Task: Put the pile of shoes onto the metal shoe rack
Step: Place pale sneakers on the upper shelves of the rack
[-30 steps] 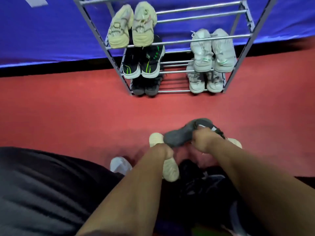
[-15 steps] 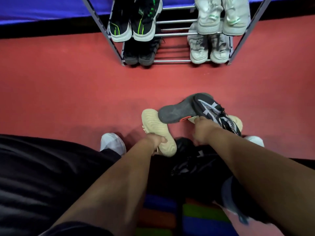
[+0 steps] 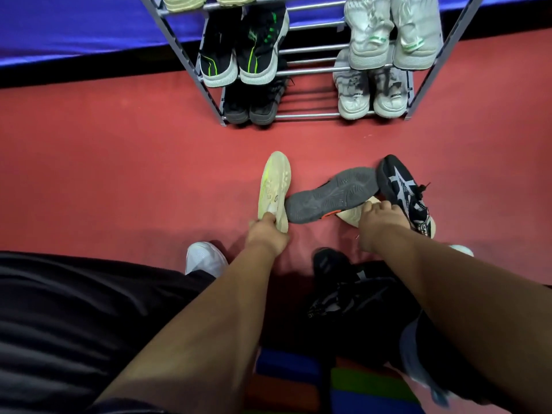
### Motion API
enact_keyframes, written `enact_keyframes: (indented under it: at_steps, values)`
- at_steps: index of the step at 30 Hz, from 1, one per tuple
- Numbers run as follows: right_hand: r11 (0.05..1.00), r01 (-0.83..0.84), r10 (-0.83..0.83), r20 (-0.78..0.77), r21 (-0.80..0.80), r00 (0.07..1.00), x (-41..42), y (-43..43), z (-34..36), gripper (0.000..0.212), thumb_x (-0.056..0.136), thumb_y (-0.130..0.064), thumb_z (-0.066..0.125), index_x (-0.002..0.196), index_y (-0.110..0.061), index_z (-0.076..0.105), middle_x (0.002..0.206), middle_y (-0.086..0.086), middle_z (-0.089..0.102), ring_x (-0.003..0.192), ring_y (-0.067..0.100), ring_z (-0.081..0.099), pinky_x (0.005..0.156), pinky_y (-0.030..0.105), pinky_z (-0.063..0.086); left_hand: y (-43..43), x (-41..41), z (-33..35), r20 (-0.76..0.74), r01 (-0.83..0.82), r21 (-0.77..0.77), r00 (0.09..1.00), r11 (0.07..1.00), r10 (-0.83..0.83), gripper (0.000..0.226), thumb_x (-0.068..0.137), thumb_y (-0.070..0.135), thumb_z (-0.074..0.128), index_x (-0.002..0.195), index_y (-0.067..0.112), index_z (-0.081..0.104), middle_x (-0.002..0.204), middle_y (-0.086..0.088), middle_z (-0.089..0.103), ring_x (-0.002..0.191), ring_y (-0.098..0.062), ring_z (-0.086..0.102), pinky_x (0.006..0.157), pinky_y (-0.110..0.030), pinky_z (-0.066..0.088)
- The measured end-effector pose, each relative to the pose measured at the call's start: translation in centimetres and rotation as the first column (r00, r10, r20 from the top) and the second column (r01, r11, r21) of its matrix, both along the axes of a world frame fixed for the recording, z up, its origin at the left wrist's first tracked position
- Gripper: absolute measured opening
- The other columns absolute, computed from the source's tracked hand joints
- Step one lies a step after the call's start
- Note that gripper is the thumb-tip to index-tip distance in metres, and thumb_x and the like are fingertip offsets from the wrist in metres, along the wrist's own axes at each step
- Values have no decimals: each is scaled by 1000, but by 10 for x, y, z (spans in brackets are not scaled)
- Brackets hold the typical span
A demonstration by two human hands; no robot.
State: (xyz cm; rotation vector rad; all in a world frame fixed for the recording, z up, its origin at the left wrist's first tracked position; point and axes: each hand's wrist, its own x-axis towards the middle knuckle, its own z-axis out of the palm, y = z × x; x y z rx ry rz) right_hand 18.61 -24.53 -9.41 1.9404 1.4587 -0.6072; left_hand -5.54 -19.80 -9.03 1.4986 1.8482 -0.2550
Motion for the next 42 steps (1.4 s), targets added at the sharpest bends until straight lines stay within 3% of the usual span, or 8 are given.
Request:
enact_keyframes:
  at_steps: [4, 9, 15, 24, 28, 31, 38, 42]
  values:
    - [999, 41, -41, 28, 7, 999, 6, -8, -5, 107, 94, -66, 55, 167, -5, 4, 174, 10, 16, 156, 30, 23, 122, 43, 25, -7, -2, -8, 37, -72, -31, 997, 997, 73, 66, 83, 34, 66, 146, 36, 44, 129, -13, 48, 108, -37, 64, 96, -32, 52]
    - [999, -22, 19, 84, 29, 996, 24, 2, -5, 101, 97, -57, 53, 167, -5, 2, 167, 8, 31, 149, 30, 32, 118, 43, 27, 3, -2, -13, 81, -134, -32, 987, 990, 137, 64, 83, 37, 72, 141, 34, 46, 131, -10, 49, 105, -31, 65, 89, -26, 48]
    - [993, -105, 93, 190, 54, 977, 39, 8, -8, 57, 97, -30, 44, 151, -12, 44, 147, 4, 57, 135, 28, 42, 109, 43, 34, 8, -2, -28, 82, -173, -50, 981, 984, 177, 64, 86, 34, 75, 142, 27, 45, 134, -11, 44, 94, -25, 57, 88, -23, 42]
    - [994, 63, -79, -183, -94, 980, 71, 39, 20, 61, 72, -73, 70, 115, -30, 72, 128, 4, 68, 132, 33, 53, 112, 44, 38, 34, 4, -20, 6, -361, 82, 932, 929, 362, 102, 61, 43, 94, 134, 9, 32, 137, -13, 40, 120, -36, 58, 102, -46, 53]
    - [937, 228, -334, -481, -265, 810, 84, 42, 35, 46, 59, -58, 74, 80, -17, 77, 88, -1, 77, 79, 19, 71, 81, 36, 55, 45, -9, -16, -35, -328, 31, 944, 944, 329, 74, 77, 47, 81, 136, 11, 58, 136, -15, 47, 100, -27, 54, 88, -28, 48]
    - [798, 440, -603, -570, -413, 558, 71, 37, 51, 19, 78, -23, 63, 61, -14, 60, 53, 3, 54, 45, 19, 47, 51, 25, 34, 47, -16, -12, -2, -398, 30, 917, 917, 398, 76, 73, 41, 84, 138, 12, 56, 138, -15, 48, 110, -29, 56, 90, -29, 48]
    - [433, 662, -640, -726, -612, -252, 30, 57, 60, 26, 63, -18, 59, 88, -11, 65, 89, 15, 55, 79, 35, 49, 76, 36, 46, 28, -9, 2, 154, -445, 49, 888, 894, 433, 85, 65, 35, 91, 129, 8, 44, 125, -6, 65, 113, -28, 67, 89, -30, 54]
    - [439, 644, -705, -685, -626, -185, 13, 66, 56, 66, 98, -67, 39, 122, -15, 72, 116, 15, 75, 97, 38, 76, 85, 52, 58, 17, -2, 3, 206, -432, -9, 882, 902, 425, 81, 75, 27, 92, 134, 5, 42, 118, -1, 58, 112, -23, 64, 81, -23, 44]
